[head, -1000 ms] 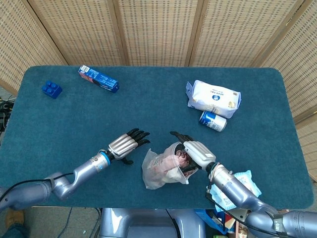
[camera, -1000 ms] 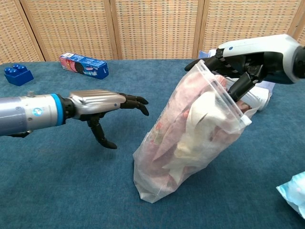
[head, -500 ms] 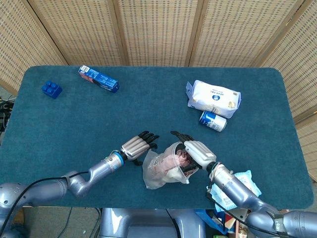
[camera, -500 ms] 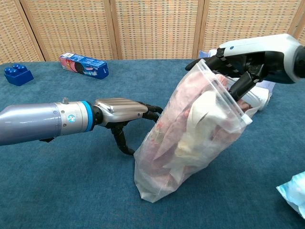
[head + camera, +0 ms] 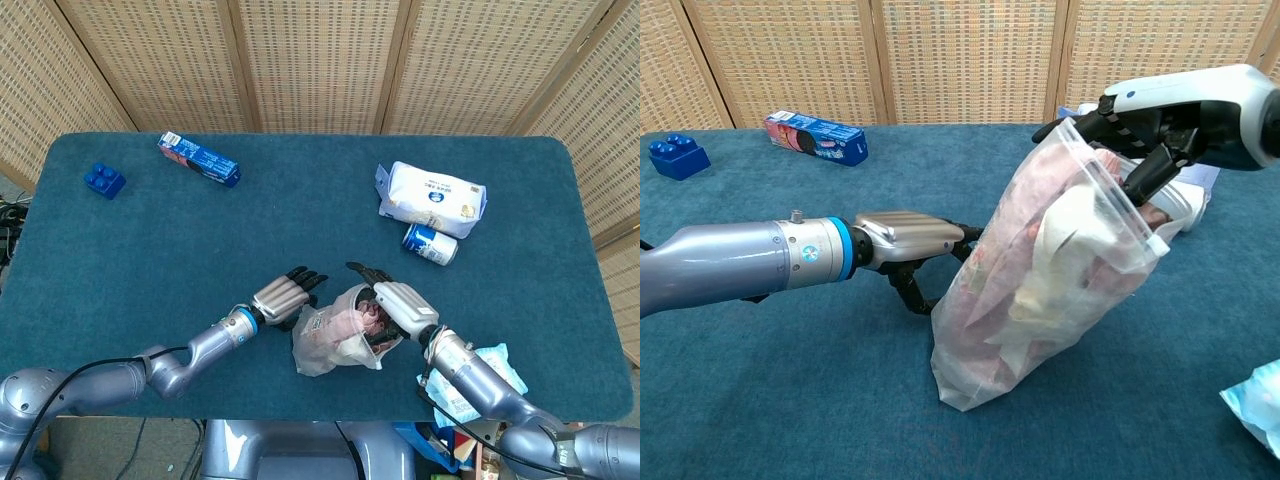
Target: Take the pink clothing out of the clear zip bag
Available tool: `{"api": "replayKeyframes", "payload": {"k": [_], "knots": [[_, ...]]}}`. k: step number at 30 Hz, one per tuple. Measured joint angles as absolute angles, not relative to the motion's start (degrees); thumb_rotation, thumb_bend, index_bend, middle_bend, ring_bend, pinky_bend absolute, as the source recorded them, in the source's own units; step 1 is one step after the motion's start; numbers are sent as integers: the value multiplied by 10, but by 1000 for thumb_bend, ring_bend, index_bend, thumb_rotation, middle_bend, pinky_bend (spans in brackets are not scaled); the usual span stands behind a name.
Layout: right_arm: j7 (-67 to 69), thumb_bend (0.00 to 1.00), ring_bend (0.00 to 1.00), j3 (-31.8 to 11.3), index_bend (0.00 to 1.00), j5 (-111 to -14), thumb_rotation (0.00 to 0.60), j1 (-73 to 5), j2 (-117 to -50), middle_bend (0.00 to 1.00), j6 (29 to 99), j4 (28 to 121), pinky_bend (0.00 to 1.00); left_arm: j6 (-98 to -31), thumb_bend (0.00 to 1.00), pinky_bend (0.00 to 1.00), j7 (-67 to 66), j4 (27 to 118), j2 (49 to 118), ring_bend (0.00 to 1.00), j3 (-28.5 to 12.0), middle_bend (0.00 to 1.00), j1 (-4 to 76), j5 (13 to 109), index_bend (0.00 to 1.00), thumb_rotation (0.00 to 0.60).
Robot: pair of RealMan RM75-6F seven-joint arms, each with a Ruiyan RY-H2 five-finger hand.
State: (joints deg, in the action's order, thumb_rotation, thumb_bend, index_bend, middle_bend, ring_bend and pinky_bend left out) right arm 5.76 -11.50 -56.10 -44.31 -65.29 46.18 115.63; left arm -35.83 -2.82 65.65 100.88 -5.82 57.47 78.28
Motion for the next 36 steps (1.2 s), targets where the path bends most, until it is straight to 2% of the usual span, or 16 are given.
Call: {"api": "replayKeyframes", "payload": {"k": [3, 8, 11, 21, 29, 36], "knots": [[58, 792, 0, -115, 762, -561, 600, -443, -653, 0, 462, 1156, 0, -361, 472, 0, -29, 657, 1008, 0, -59, 0, 574, 780, 527, 600], [58, 792, 0, -116, 762, -562, 600, -441, -651, 0, 464, 1158, 0, -366, 472, 0, -30, 661, 1006, 0, -60, 0, 571, 776, 655, 600], [57, 791, 0, -115, 762, -562, 600, -439, -651, 0, 465, 1158, 0, -372, 472, 0, -29, 664, 1005, 0, -60, 0, 569, 775, 689, 600], [73, 791, 0, -123, 762, -564, 600, -430, -644, 0, 474, 1157, 0, -394, 472, 0, -11, 675, 965, 0, -55, 0, 547, 774, 707, 600], [85, 792, 0, -135, 762, -556, 600, -424, -642, 0, 486, 1148, 0, -418, 474, 0, 17, 678, 889, 0, -41, 0, 513, 778, 708, 600], [79, 792, 0, -140, 762, -534, 600, -424, -638, 0, 491, 1126, 0, -433, 476, 0, 55, 629, 831, 0, -24, 0, 475, 777, 709, 600]]}}
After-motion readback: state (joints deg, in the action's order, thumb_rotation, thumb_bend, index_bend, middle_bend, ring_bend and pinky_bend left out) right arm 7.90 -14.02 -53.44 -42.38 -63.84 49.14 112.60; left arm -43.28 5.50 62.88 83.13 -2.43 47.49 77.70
